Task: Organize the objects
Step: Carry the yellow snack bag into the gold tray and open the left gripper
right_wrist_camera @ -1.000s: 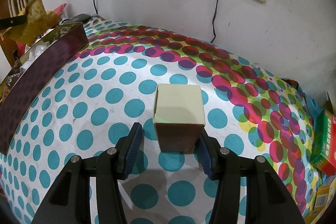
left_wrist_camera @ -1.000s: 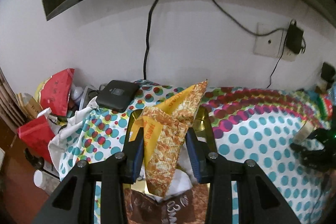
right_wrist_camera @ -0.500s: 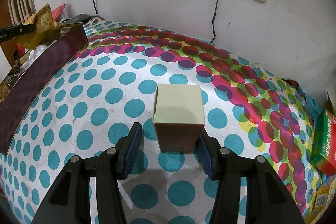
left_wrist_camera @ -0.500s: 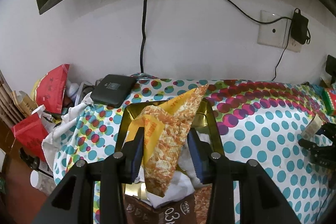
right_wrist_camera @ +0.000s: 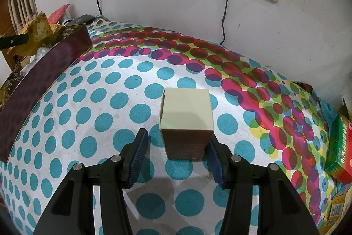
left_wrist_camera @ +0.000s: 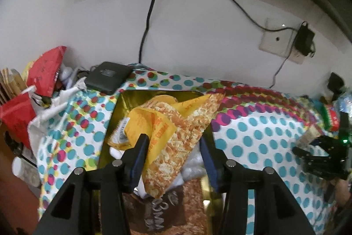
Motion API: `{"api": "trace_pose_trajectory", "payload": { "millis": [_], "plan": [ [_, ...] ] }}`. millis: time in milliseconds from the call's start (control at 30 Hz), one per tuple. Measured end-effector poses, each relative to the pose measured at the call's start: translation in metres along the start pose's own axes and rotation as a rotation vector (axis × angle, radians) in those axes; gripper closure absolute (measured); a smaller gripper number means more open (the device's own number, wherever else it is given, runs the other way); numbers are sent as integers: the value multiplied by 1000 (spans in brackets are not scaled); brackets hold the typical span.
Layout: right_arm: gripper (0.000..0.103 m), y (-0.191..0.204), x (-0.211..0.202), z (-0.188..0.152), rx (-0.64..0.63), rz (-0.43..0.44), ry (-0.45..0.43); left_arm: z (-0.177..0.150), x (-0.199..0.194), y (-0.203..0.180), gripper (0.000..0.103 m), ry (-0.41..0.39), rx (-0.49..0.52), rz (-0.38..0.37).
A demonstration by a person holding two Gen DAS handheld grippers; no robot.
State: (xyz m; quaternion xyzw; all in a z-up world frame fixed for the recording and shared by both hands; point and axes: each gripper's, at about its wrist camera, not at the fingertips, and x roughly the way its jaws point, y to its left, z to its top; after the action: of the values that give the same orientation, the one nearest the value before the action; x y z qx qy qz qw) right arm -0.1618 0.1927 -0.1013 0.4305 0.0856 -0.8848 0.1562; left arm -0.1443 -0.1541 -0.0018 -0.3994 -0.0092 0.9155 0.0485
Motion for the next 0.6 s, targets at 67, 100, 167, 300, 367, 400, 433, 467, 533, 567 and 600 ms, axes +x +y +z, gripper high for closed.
{"api": "trace_pose_trajectory", "payload": {
  "millis": [67,100,167,300,367,400,433,467,533,567,600],
  "plan": [
    [53,0,0,0,0,0,0,-3,-3,0,53,-2,-15,-18],
    [53,-1,0,0,0,0,0,-4,-4,0,53,-2,-17,-21],
    [52,-1,1,0,0,0,0,-5,-6,-1,52,-1,-19,-18],
    [52,1,-2,-1,-1,-1,0,-8,-14,-5,52,-9,-41,-23],
    [52,1,-1,-1,0,-1,0,-11,-19,-7,52,-13,-62,-42],
    [52,1,-1,-1,0,-2,1,-14,-24,-10,52,-19,-75,-47],
    [52,1,-1,-1,0,-1,1,-16,-28,-13,52,-24,-80,-51],
    [52,0,-1,-1,0,-2,1,-19,-33,-18,52,-30,-82,-61],
    [52,1,-1,-1,0,-2,1,-25,-45,-28,52,-43,-81,-78],
    [52,1,-1,-1,0,-2,1,-29,-51,-34,52,-55,-78,-83],
    [52,1,-1,-1,0,-2,1,-35,-58,-43,51,-65,-73,-84]
  ]
}}
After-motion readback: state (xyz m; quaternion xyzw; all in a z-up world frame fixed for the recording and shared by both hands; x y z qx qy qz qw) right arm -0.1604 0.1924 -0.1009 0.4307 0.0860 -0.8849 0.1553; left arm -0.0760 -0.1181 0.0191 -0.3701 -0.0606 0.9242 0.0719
